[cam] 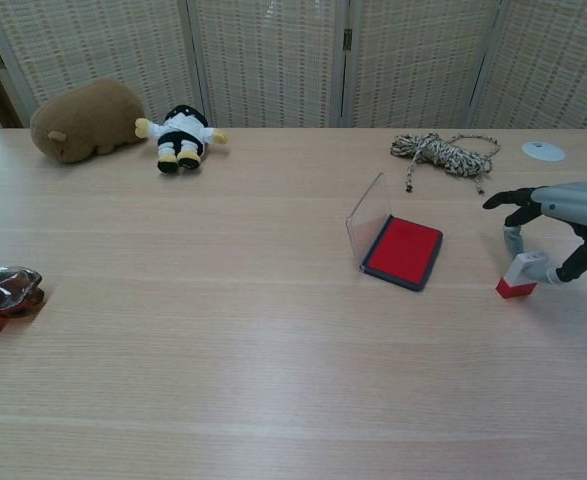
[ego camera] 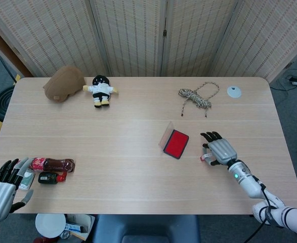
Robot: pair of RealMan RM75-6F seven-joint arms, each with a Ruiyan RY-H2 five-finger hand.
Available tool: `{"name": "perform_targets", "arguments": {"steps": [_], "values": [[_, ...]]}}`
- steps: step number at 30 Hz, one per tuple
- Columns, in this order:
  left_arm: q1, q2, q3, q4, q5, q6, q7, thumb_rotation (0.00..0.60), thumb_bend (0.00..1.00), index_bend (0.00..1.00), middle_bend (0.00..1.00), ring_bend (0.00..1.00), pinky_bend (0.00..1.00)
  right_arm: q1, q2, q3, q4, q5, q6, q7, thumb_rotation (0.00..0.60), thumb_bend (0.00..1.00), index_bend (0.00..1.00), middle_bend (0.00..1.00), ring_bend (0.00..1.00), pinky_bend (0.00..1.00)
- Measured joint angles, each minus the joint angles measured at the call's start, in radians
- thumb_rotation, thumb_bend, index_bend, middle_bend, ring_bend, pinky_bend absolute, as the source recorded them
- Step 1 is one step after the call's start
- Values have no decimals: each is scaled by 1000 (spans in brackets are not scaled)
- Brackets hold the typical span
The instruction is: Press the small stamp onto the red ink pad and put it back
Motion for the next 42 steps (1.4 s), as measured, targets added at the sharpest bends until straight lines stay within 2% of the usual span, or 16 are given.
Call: {"name": "perform_targets", "arguments": {"steps": [3, 7, 12, 22, 30, 35, 39, 42], "values": [[2, 1, 0, 0, 2, 4, -2, 600, 337, 0, 0, 0, 58, 2, 3, -3, 0, -1, -9, -4, 600, 379, 846, 21, 21, 0], [1, 1, -1, 1, 1, 3, -4, 600, 337, 0, 0, 0, 57, 9, 21, -7, -13, -1, -37, -1, 600, 334, 664, 0, 0, 0], [0, 1, -3, 2, -4, 0, -5, 600, 337, 0, 0, 0, 58, 15, 44, -8, -32, 4, -57, 5, 600, 321, 524, 0, 0, 0], [1, 1, -4, 2, -2, 4, -6, 600, 336, 0, 0, 0, 57, 17, 72, -8, -59, 7, -73, 18, 600, 280, 127, 0, 0, 0], [1, 1, -5, 5, -3, 4, -9, 600, 336, 0, 0, 0, 58, 18, 107, -1, -105, 1, -60, 24, 600, 262, 75, 0, 0, 0], [-3, 0, -8, 6, -13, -5, -10, 600, 336, 0, 0, 0, 57, 5, 191, 6, -210, -11, -17, 38, 600, 246, 64, 0, 0, 0], [-7, -3, -12, 4, -28, -20, -1, 600, 336, 0, 0, 0, 57, -37, 285, 3, -301, -45, 81, 56, 600, 222, 52, 0, 0, 0], [-12, -6, -12, 2, -37, -39, 14, 600, 336, 0, 0, 0, 58, -95, 323, -10, -338, -84, 198, 53, 600, 218, 52, 0, 0, 0]]}}
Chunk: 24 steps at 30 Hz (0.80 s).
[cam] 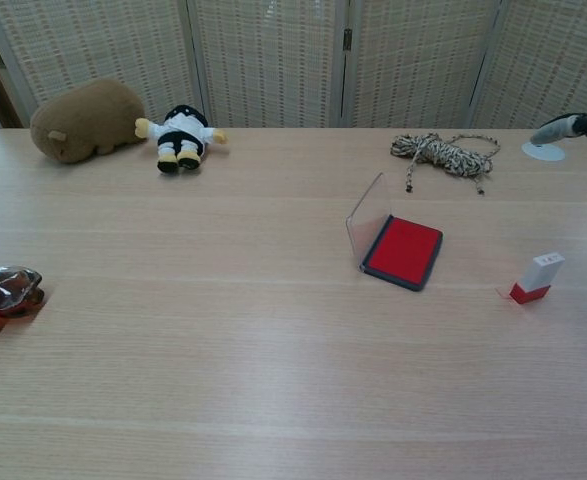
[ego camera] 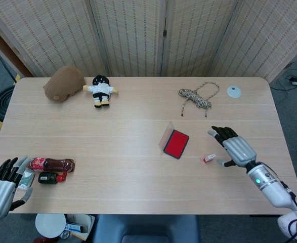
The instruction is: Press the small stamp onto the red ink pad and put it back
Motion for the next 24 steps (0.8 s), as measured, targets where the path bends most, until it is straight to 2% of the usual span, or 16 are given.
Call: {"name": "perform_targets", "arguments": {"steps": [5, 7, 10, 13, 17, 24], "values": [[-9, -6, -3, -6, -13, -20, 27, 600, 336, 0, 0, 0, 57, -137, 0, -25, 19, -67, 261, -42, 600, 213, 52, 0, 0, 0], [-11, -9, -3, -8, -16, -27, 35, 600, 336, 0, 0, 0, 58, -208, -22, -37, 63, -91, 371, -52, 600, 210, 52, 0, 0, 0], [-14, -12, -1, -9, -16, -34, 46, 600, 337, 0, 0, 0, 57, -299, -64, -51, 152, -111, 478, -64, 600, 209, 52, 0, 0, 0], [-16, -13, 1, -9, -7, -32, 48, 600, 337, 0, 0, 0, 57, -353, -82, -58, 203, -122, 514, -78, 600, 208, 52, 0, 0, 0], [-18, -15, 5, -3, 1, -34, 47, 600, 336, 0, 0, 0, 58, -366, -86, -56, 181, -126, 526, -93, 600, 208, 52, 0, 0, 0], [-26, -25, 4, 2, -16, -55, 65, 600, 337, 0, 0, 0, 57, -369, -75, -40, 169, -100, 483, -72, 600, 208, 52, 0, 0, 0]]}}
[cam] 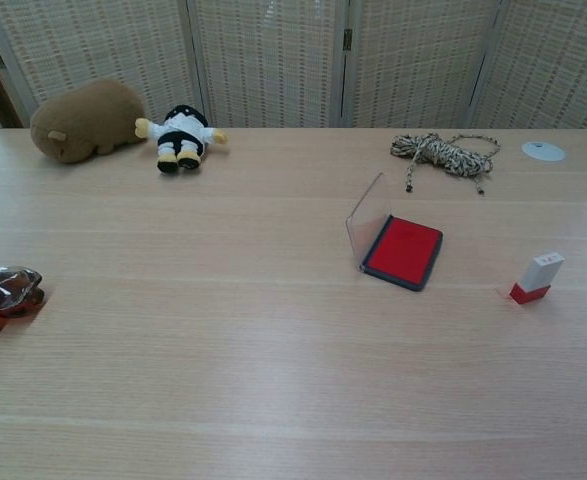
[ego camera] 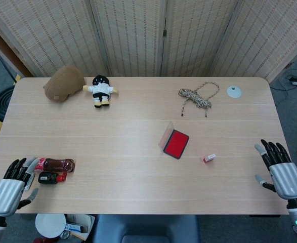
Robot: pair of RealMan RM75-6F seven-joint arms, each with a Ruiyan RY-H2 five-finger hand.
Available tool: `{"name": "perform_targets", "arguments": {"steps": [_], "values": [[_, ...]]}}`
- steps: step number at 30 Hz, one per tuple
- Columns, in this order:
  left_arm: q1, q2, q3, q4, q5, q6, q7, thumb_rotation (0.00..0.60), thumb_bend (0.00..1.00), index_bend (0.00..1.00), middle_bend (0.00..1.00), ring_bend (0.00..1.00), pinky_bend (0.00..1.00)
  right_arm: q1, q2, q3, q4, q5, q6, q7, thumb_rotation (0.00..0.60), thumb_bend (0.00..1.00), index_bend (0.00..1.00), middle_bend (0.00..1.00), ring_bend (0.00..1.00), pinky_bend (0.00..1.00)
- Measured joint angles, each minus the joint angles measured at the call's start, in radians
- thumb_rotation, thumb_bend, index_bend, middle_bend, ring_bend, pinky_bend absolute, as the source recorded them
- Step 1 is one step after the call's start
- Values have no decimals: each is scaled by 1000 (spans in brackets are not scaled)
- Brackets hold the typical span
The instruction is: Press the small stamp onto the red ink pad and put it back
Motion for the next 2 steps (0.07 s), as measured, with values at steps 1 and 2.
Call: {"name": "perform_targets", "arguments": {"steps": [1, 2], "values": [[0, -2, 0, -1, -1, -1, 4, 600, 337, 0, 0, 0, 57, 1, 1, 2, 1, 1, -6, 5, 600, 208, 52, 0, 0, 0], [0, -3, 1, -1, -1, -1, 8, 600, 337, 0, 0, 0, 57, 2, 1, 3, 3, 2, -11, 8, 600, 209, 52, 0, 0, 0]]}}
